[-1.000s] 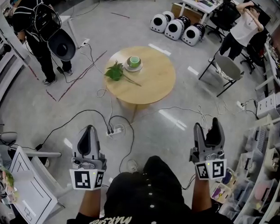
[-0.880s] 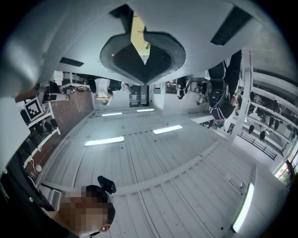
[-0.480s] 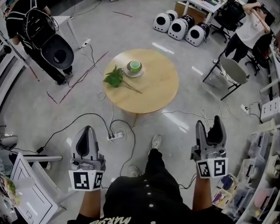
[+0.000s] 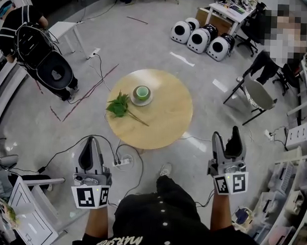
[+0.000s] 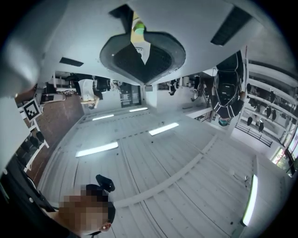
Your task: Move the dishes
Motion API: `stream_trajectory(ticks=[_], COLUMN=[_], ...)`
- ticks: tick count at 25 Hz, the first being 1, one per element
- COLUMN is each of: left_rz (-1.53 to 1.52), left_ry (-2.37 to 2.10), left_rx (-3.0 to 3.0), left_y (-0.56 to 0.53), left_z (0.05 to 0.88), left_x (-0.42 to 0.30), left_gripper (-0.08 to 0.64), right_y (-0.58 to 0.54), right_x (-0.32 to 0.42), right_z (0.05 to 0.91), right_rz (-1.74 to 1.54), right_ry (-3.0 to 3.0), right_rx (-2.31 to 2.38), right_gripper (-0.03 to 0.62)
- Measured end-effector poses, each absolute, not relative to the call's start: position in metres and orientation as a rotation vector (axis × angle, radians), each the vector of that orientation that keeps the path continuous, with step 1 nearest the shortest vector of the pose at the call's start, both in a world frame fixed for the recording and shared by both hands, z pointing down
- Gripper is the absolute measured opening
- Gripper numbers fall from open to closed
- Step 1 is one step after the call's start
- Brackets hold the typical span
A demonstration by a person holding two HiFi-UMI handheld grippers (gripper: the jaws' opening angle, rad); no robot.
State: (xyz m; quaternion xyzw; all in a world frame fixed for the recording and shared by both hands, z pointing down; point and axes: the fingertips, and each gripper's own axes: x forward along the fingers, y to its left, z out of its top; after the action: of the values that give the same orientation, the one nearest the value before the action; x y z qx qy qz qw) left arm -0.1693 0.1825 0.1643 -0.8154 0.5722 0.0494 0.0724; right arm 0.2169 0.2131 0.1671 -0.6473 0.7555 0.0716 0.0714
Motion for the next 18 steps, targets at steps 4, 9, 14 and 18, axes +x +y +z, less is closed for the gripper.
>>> stream_trajectory(ticks=[4,9,14,18], left_rz=[0.164,0.177,0.154,0.11], left_ry=[1.768,1.839,1.895,1.938], left_rx=[-2.394,-2.326,-2.291,-2.282], left_y=[0.143,0.103,0.082,0.074], left_z=[0.15,0.144,0.149,0.157], left_x=[-0.145,-0.122,-0.108,-0.111], left_gripper=[0.017,0.017,0.017,0.017], right_y=[0.163,0.105,0.063,0.037], right_x=[0.244,0.269,0.282,0.272], right_z=[0.156,0.154,0.161,0.171], right_rz=[0.223,0.218,0.2,0.17], right_ry=[2.308,2.368,2.421,2.486], right_rx=[-1.895,-1.825,-1.783,-1.73], right_gripper=[0.293,0.293,0.293,0.293])
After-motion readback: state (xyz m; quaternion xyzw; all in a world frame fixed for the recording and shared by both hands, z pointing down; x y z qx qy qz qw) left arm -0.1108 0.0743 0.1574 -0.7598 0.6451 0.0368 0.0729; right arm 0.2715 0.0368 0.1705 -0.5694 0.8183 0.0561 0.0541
